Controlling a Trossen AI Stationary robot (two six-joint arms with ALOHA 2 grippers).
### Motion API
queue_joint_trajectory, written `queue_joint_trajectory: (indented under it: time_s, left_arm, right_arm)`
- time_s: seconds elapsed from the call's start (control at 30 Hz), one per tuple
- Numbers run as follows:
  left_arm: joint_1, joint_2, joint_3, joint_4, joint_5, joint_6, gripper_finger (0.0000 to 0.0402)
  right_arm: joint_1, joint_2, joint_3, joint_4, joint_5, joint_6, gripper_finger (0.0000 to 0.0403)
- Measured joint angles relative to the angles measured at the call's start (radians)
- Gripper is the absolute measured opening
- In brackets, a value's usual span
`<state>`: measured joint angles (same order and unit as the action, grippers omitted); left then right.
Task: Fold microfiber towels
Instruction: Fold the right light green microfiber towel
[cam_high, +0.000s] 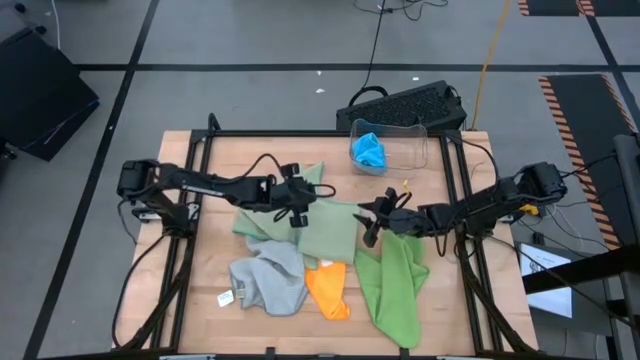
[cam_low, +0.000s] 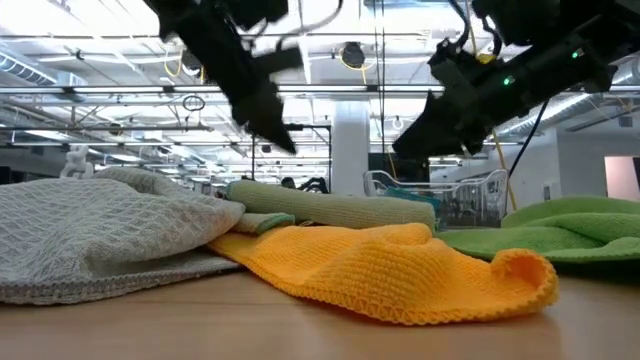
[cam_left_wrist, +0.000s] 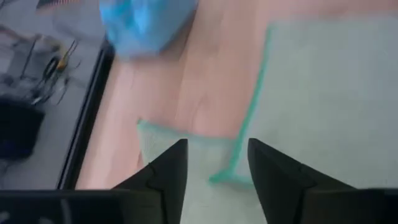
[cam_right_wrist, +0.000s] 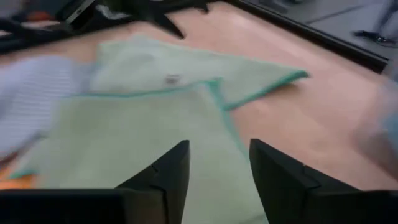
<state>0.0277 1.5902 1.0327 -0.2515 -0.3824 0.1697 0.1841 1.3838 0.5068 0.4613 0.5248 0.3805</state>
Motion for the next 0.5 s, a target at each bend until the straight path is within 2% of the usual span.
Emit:
queue_joint_trajectory:
  time_s: [0.17,0.3,0.5]
  left_arm:
    - [-0.112,-0.033,0.003,-0.012,0.037,-0.057,0.0164]
    - [-0.249,-0.01,0.003,-0.006,-0.01,-0.077,0.0166]
    - [-0.409,0.049,-0.004,-0.045,-0.105,-0.152,0.0219]
  right_arm:
    - [0.098,0.0,0.0,0.006,-0.001,0.0,0.0159]
    - [0.199,0.011,0.0,0.008,0.024,0.005,0.0167]
    - [0.325,0.101,0.001,0.103,0.073,-0.056,0.0222]
